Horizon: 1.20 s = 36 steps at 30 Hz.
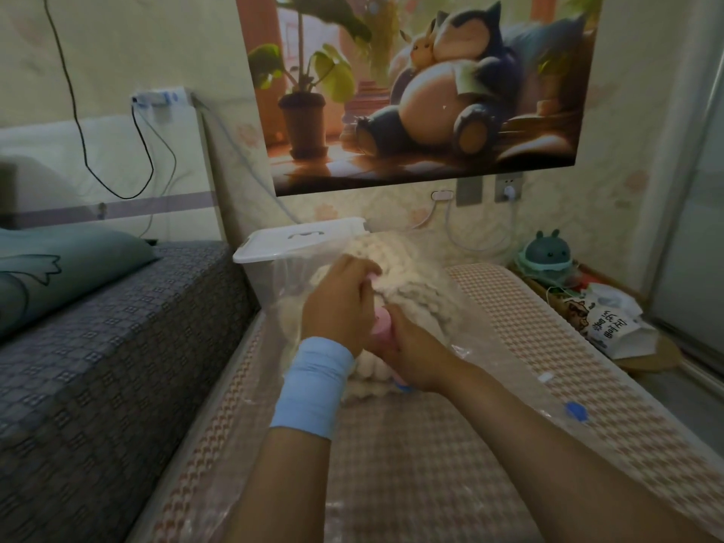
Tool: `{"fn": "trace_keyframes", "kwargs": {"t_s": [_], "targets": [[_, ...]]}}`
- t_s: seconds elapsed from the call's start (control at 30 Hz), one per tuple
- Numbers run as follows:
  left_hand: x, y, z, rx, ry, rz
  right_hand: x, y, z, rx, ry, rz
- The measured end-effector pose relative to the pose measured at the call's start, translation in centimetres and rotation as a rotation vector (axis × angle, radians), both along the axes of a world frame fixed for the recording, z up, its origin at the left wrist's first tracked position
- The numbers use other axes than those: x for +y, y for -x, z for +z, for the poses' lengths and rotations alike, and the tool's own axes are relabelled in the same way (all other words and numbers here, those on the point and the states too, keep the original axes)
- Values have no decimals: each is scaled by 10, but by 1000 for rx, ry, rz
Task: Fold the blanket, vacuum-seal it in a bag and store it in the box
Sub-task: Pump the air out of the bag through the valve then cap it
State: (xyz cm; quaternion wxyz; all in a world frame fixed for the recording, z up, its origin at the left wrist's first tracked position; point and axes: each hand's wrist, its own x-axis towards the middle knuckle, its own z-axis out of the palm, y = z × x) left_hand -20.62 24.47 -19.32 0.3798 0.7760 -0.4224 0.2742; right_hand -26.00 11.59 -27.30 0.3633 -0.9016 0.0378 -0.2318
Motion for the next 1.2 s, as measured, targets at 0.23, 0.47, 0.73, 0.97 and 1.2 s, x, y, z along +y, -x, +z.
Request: {"fn": "trace_keyframes", "kwargs": {"t_s": [0.23, 0.47, 0.73, 0.97, 1.2], "targets": [[21, 5, 29, -264, 313, 135, -4, -2, -2, 69, 40, 6], [-1, -7, -17, 114, -115, -46, -2, -1, -3, 7, 32, -6], [31, 3, 33, -290, 409, 1, -6, -4, -7, 74, 49, -11], [3, -9, -21, 228, -261, 26, 2, -4, -6, 64, 53, -8], [39, 3, 42, -291, 414, 156, -8, -5, -7, 76, 67, -24]]}}
